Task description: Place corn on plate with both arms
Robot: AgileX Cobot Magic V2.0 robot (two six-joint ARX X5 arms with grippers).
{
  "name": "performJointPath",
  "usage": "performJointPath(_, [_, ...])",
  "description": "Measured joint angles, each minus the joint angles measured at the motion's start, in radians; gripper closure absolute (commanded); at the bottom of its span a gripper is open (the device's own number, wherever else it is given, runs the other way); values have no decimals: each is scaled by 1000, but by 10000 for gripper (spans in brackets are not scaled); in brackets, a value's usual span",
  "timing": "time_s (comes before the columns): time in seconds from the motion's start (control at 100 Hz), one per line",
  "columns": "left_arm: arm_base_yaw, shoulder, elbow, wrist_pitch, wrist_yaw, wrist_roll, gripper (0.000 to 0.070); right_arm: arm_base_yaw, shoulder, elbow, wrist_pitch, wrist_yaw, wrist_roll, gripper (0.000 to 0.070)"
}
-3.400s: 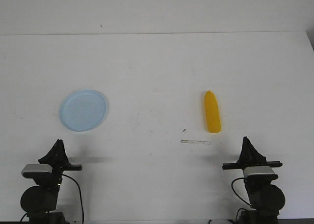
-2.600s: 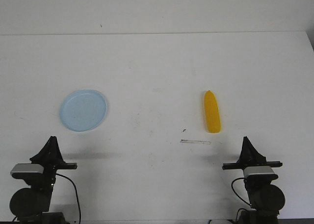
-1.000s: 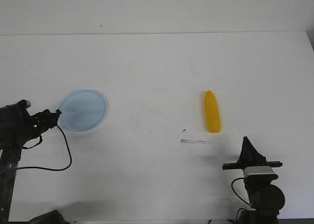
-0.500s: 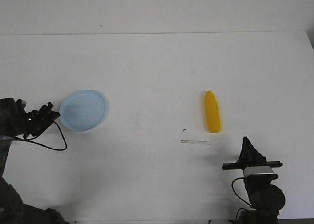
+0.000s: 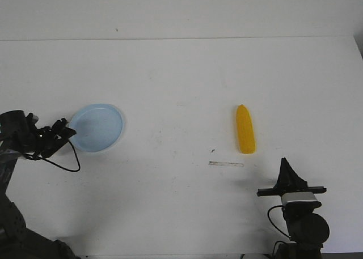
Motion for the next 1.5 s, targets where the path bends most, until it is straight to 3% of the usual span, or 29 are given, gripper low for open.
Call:
performJointPath(0.68, [-47, 48, 0, 2, 0, 45, 425, 0, 0, 0, 0, 0, 0, 688])
performJointPath(0.73, [-48, 48, 0, 1, 0, 47, 443, 0, 0, 0, 0, 0, 0, 688])
performJointPath(0.9, [-51, 55, 0, -1, -1, 50, 630, 0, 0, 0, 0, 0, 0, 688])
performJointPath(1.01, [-52, 58, 0, -2, -1, 51, 700, 0, 0, 0, 0, 0, 0, 688])
performJointPath(1.5, [-107, 53, 0, -13, 3, 48, 700, 0, 0, 0, 0, 0, 0, 688])
